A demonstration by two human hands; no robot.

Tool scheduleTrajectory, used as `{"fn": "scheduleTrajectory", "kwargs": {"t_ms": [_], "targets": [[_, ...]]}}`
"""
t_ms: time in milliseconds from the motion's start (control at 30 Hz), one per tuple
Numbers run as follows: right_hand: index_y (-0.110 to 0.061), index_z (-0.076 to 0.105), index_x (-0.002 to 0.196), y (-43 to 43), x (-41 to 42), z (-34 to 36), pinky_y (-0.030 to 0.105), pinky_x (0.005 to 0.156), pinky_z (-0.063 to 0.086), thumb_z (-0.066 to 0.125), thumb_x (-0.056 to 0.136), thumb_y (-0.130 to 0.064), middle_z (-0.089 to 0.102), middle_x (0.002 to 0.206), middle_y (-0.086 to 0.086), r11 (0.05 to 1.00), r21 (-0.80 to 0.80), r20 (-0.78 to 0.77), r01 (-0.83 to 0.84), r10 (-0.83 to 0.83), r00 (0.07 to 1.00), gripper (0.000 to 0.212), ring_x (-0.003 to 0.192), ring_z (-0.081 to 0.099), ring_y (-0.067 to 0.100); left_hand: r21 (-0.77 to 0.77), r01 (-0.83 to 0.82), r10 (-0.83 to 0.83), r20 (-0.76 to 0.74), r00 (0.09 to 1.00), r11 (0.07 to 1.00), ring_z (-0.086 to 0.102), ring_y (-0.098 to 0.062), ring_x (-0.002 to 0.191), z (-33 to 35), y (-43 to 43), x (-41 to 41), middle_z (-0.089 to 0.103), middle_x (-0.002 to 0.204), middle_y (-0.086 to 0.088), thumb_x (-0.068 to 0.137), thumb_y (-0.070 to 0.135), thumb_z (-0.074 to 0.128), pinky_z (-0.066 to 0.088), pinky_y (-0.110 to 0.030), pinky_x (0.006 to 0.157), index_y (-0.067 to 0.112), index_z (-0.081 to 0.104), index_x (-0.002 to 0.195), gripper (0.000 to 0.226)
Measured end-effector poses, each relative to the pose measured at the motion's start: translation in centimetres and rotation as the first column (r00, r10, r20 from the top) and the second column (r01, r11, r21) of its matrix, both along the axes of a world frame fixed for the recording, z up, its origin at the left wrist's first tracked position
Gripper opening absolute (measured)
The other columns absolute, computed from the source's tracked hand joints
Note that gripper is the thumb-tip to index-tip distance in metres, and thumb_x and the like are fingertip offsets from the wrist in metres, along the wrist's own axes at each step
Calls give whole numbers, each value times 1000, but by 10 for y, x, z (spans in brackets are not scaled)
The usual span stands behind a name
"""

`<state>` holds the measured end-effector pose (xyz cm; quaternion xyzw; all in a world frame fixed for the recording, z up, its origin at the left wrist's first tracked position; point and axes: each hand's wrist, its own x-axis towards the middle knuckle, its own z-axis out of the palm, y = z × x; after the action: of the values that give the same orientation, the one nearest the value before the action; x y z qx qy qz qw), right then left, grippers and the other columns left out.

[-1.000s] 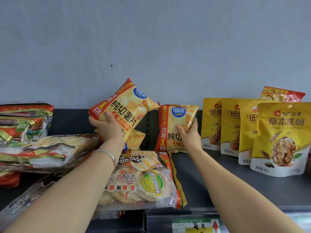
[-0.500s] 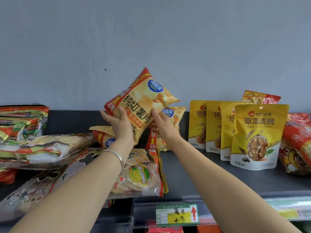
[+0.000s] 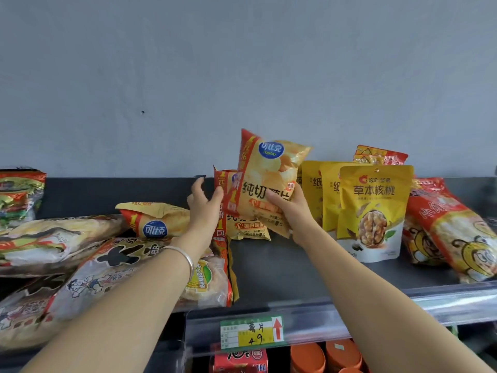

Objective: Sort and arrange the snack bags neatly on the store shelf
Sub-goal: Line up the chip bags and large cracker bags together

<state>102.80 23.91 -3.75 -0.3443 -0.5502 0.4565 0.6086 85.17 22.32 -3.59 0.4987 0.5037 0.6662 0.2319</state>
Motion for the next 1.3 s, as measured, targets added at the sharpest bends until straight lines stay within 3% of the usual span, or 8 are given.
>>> {"fn": "scheduleTrajectory", "kwargs": {"t_ms": [133,233,333,433,633,833,1167,1300], "targets": [[-23,49,125,3,25,-17,40,77,58,72,84,-22,72,105,6,981,-154,231,-115,148,962,47,93,71,24,-73,148,-154,-100,983,986,45,-24,125,-7,2,10,37,144,-7,96,34,50,41,-34,94,27,19,147,60],[-24,45,130,6,23,-29,41,81,57,68,87,-24,69,113,5,980,-174,227,-95,134,965,49,100,67,23,-128,233,-251,-153,956,964,50,-21,122,-17,1,17,43,142,-1,97,36,46,46,-40,97,30,16,147,59],[-28,29,141,10,10,-37,38,83,55,62,90,-38,58,128,0,998,-64,174,26,-15,985,61,109,60,19,-122,255,-280,-291,915,959,45,-20,129,-21,-1,22,38,146,3,96,34,49,44,-42,101,35,8,148,66],[-35,22,148,14,-3,-43,49,95,51,55,88,-57,55,135,-2,976,14,162,217,-216,963,73,117,57,21,-145,245,-282,-369,886,959,40,-20,133,-26,-1,26,33,148,3,96,33,51,40,-43,105,36,2,149,72],[-45,21,145,7,3,-42,50,94,49,32,91,-67,54,135,-5,872,197,340,447,-489,803,59,119,56,18,-208,275,-335,-364,869,939,48,-20,126,-35,-1,22,40,146,5,93,44,51,42,-46,104,42,-2,147,76],[-33,18,149,6,0,-48,45,99,49,52,95,-41,48,138,-5,984,106,293,146,-172,941,64,123,52,17,-199,103,-183,-437,881,974,47,-24,126,-41,-3,21,31,151,0,96,43,44,43,-39,96,41,-14,146,77],[-28,6,152,-11,-7,-47,25,93,50,57,95,-24,45,131,-15,975,216,454,-56,-50,889,77,119,51,5,-84,-50,-5,-561,828,995,35,-23,136,-44,-16,7,19,156,3,92,54,45,44,-49,100,43,-17,144,82],[-28,-2,152,-4,-10,-50,34,101,45,53,97,-23,43,142,-5,990,84,484,-114,59,873,78,128,47,13,-250,-187,-53,-720,692,950,50,-23,124,-45,-13,0,30,152,0,95,57,28,48,-48,95,38,-17,146,71]]}}
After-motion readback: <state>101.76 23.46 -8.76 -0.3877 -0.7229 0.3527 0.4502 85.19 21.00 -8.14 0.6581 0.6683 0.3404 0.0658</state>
